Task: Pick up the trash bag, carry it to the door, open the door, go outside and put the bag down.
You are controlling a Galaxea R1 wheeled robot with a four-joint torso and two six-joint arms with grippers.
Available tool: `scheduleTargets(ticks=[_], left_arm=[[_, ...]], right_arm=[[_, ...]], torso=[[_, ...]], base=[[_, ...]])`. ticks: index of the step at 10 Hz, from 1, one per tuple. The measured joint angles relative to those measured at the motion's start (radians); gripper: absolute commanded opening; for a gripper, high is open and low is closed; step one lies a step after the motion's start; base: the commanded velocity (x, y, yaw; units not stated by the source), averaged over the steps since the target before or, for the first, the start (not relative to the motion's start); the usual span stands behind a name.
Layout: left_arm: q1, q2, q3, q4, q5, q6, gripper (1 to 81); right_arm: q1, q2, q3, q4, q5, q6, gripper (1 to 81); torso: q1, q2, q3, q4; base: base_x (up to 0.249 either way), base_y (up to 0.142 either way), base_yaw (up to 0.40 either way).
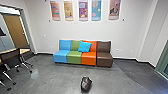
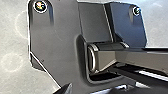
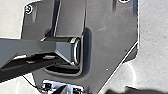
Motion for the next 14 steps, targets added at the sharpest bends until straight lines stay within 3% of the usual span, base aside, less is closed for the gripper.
scheduleTargets(ticks=[14], left_arm=[[0.0, 0.0, 0.0, -0.001, 0.0, 0.0, 81.1]], right_arm=[[0.008, 0.003, 0.0, -0.001, -0.007, 0.0, 81.1]], torso=[[0.0, 0.0, 0.0, 0.0]], base=[[0.134, 0.0, 0.0]])
